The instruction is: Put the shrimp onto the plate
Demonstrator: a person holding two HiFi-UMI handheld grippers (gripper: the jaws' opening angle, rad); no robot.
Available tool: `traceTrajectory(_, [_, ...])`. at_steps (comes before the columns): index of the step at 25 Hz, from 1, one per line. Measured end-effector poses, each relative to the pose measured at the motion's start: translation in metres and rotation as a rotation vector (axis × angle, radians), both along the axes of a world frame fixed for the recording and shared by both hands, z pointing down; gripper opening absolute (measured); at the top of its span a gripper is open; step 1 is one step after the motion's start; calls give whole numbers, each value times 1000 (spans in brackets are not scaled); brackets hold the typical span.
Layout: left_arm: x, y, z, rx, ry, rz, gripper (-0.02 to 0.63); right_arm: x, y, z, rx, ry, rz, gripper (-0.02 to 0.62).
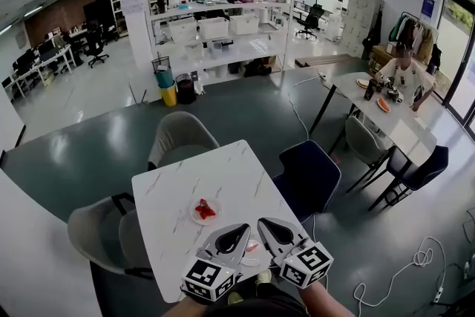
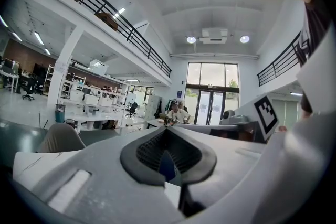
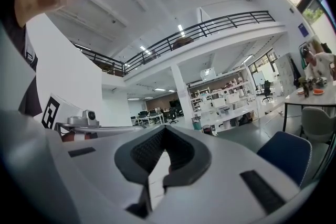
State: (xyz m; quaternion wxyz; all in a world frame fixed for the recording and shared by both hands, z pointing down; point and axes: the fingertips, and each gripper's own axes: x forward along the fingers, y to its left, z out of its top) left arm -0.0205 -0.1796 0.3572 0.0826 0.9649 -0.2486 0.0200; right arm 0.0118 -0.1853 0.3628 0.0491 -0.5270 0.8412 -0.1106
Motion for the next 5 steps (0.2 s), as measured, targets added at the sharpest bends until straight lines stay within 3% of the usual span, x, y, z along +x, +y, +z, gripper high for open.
traceTrajectory(5, [0, 1, -9, 17, 14, 3, 9, 0, 0, -8, 13, 10, 4, -2])
